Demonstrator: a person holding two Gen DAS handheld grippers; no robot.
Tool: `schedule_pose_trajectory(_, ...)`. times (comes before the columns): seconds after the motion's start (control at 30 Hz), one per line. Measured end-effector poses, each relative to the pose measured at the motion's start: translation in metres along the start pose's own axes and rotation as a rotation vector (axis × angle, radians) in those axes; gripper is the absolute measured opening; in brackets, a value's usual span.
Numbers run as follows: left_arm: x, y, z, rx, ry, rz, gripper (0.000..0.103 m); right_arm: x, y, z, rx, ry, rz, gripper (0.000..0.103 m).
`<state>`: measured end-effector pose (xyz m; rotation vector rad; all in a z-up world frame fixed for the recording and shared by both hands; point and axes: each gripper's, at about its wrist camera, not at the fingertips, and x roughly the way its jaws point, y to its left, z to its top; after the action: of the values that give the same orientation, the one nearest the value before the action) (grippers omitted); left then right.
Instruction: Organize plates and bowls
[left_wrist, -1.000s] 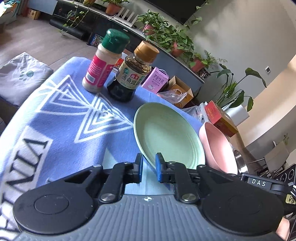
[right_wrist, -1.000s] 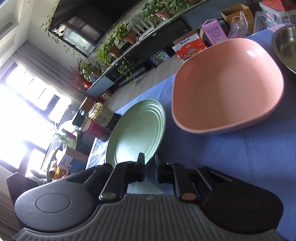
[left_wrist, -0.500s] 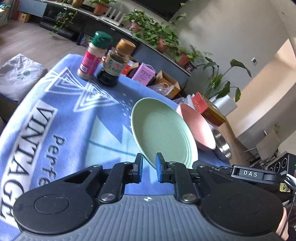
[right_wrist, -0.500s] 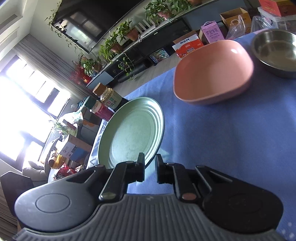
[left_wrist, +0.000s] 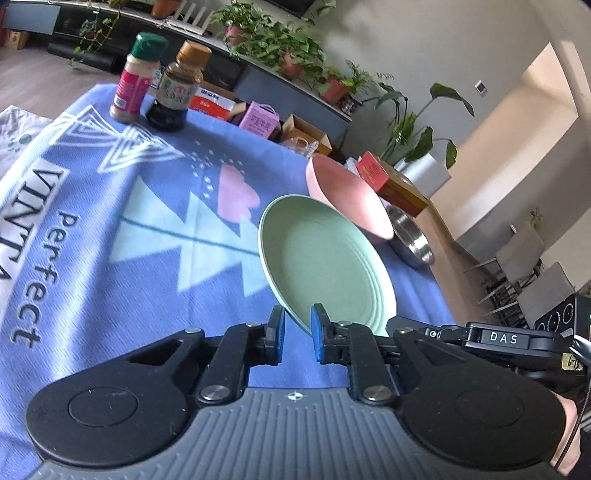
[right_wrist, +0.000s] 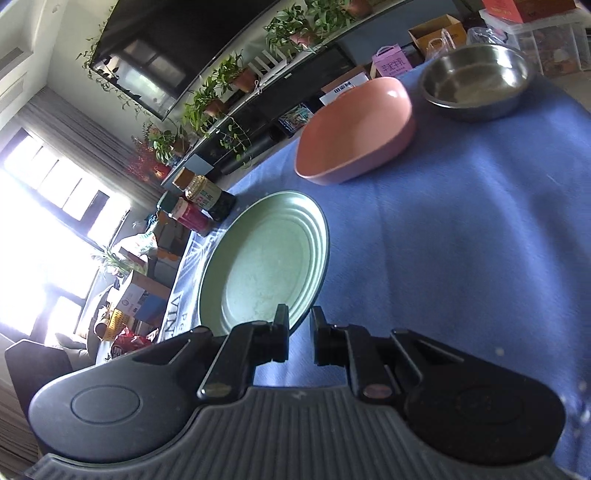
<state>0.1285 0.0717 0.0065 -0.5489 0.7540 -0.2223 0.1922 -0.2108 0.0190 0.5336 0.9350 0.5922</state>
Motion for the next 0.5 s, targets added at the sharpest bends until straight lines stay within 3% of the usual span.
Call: schedule_pose_trajectory(0.5,0.008,0.001,-0.019,0.012,0.059,-0.001,0.016,-0.006,-0.008,-0.014,0.014,0.034,-0.024,0.012)
